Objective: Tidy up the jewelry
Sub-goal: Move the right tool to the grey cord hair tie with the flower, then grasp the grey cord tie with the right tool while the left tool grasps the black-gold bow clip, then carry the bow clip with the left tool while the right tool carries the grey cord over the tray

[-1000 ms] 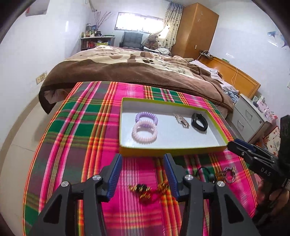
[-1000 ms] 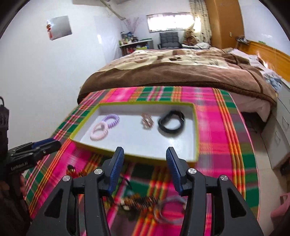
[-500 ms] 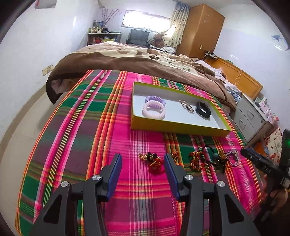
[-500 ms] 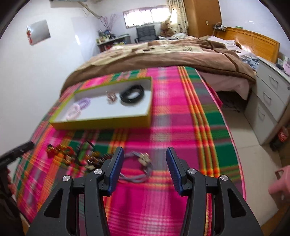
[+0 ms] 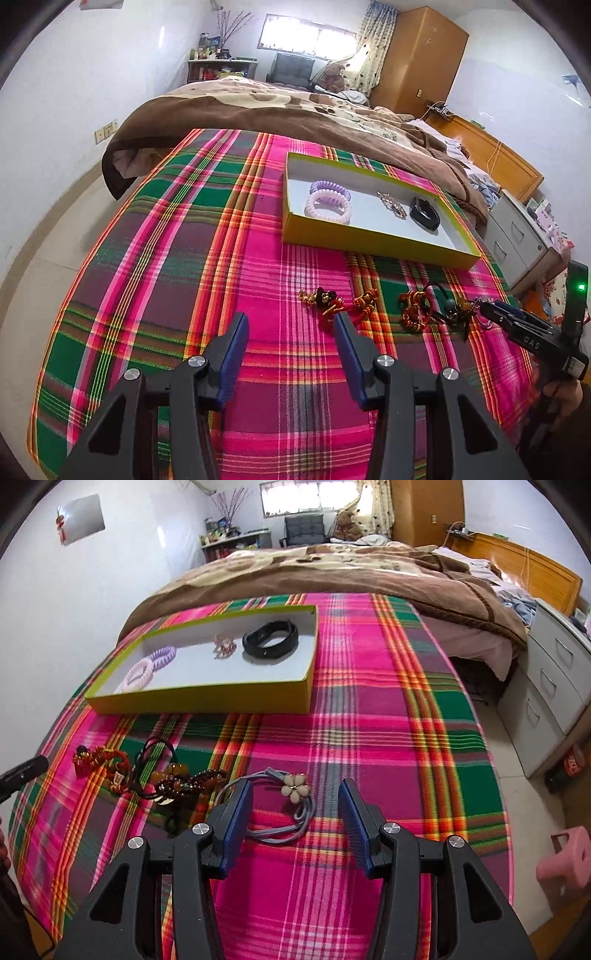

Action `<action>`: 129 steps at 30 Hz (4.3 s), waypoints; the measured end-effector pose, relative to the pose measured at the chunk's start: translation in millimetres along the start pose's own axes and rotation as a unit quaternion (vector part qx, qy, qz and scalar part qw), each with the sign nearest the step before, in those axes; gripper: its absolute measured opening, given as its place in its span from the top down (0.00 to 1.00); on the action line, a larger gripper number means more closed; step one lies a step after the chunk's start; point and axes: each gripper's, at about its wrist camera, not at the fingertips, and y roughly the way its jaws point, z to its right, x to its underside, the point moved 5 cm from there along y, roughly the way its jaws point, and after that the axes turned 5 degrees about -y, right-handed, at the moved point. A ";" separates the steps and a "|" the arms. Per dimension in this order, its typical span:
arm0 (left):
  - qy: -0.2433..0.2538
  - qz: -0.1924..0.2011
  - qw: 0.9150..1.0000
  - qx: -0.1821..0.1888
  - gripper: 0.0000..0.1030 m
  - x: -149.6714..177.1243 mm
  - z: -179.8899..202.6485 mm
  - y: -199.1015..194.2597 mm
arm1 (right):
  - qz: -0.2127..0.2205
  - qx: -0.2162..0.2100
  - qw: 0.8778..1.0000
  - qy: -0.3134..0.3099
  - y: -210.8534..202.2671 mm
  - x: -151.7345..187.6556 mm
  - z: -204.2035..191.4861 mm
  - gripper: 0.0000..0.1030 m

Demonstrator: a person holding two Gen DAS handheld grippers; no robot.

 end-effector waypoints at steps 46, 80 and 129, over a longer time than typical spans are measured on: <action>0.030 -0.039 0.998 -0.029 0.74 -9.8 33.6 54.0 | 0.059 0.005 0.997 0.044 -38.2 -0.3 20.3 0.82; -0.003 -0.033 0.999 0.000 0.68 -15.5 16.0 38.8 | 0.058 0.002 0.997 0.041 -40.7 6.1 14.0 0.82; 0.046 0.020 0.998 0.039 0.80 -87.3 52.1 25.0 | 0.082 -0.016 0.996 0.015 -34.1 -69.4 -15.4 0.82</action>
